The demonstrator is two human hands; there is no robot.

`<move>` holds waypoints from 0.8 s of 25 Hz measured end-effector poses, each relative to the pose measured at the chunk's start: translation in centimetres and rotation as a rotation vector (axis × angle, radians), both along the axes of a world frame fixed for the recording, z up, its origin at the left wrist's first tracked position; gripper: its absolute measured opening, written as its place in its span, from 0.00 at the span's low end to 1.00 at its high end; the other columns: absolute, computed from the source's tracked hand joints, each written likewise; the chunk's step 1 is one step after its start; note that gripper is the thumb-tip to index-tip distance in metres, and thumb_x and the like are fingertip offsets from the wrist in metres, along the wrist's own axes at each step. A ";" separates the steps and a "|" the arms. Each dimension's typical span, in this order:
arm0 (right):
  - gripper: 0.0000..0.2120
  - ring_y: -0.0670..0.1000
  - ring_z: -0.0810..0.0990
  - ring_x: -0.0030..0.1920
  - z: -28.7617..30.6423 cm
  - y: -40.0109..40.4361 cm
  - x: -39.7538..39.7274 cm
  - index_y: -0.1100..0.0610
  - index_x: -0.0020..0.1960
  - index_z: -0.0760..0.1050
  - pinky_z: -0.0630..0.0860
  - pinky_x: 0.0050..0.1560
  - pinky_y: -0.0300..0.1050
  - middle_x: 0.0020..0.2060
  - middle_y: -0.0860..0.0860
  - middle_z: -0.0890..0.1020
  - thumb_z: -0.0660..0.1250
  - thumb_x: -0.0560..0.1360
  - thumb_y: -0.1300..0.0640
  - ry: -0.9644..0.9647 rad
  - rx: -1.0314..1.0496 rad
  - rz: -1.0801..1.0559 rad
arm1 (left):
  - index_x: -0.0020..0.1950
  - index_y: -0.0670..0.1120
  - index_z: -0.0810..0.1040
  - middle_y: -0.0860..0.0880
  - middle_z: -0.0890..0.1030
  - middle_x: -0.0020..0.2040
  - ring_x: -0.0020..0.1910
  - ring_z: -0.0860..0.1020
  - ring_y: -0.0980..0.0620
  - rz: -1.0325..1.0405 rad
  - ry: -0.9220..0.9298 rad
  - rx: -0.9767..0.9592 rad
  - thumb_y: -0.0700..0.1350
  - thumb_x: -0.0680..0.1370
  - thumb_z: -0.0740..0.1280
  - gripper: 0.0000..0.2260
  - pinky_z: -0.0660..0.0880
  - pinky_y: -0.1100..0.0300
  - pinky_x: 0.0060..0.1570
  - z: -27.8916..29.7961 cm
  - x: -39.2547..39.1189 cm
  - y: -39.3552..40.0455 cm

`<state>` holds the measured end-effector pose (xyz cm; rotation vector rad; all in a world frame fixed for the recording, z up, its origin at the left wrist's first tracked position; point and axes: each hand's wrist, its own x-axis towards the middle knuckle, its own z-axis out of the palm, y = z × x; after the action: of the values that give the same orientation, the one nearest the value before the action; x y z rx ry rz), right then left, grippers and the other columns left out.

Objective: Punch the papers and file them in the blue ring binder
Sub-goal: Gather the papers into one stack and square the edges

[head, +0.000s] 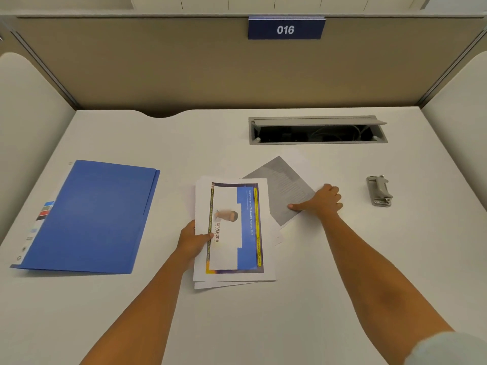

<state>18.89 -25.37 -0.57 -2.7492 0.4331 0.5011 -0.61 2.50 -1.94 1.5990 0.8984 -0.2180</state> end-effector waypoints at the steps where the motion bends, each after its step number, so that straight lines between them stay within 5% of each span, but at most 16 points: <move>1: 0.57 0.58 0.66 0.67 0.0 0.0 0.1 0.60 0.69 0.58 0.65 0.65 0.56 0.65 0.57 0.65 0.79 0.52 0.34 0.005 -0.010 0.002 | 0.64 0.45 0.73 0.43 0.80 0.61 0.54 0.80 0.42 0.001 0.001 0.002 0.39 0.77 0.69 0.16 0.77 0.45 0.54 0.0 0.0 0.0; 9: 0.51 0.59 0.66 0.69 0.8 1.4 -0.4 0.61 0.69 0.59 0.65 0.67 0.55 0.67 0.58 0.68 0.79 0.58 0.38 0.084 -0.020 -0.025 | 0.64 0.45 0.73 0.42 0.79 0.62 0.56 0.79 0.40 -0.004 0.013 0.024 0.39 0.77 0.68 0.16 0.77 0.42 0.55 0.3 0.2 -0.2; 14: 0.44 0.62 0.77 0.59 0.7 2.5 -3.3 0.61 0.65 0.60 0.75 0.57 0.53 0.60 0.60 0.75 0.82 0.59 0.56 -0.097 0.475 -0.453 | 0.65 0.45 0.72 0.42 0.78 0.62 0.57 0.79 0.40 -0.007 0.013 0.033 0.39 0.77 0.68 0.16 0.76 0.42 0.55 0.6 0.1 -0.4; 17: 0.28 0.59 0.80 0.51 0.5 2.9 -4.7 0.63 0.62 0.70 0.76 0.50 0.49 0.55 0.59 0.80 0.77 0.66 0.61 -0.220 0.732 -0.696 | 0.65 0.45 0.72 0.42 0.78 0.63 0.58 0.79 0.40 -0.008 0.020 0.041 0.39 0.78 0.67 0.16 0.76 0.42 0.56 0.9 0.1 -0.6; 20: 0.07 0.55 0.78 0.40 0.7 2.2 -4.5 0.60 0.45 0.78 0.73 0.42 0.43 0.39 0.54 0.81 0.70 0.73 0.56 -0.433 0.782 -0.609 | 0.66 0.45 0.71 0.42 0.78 0.63 0.58 0.78 0.40 -0.012 0.020 0.040 0.39 0.78 0.67 0.17 0.76 0.41 0.57 1.0 0.1 -0.7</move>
<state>14.34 -23.18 0.12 -1.7753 0.7277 -0.0865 -0.54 1.84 -0.92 1.6422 0.9137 -0.2263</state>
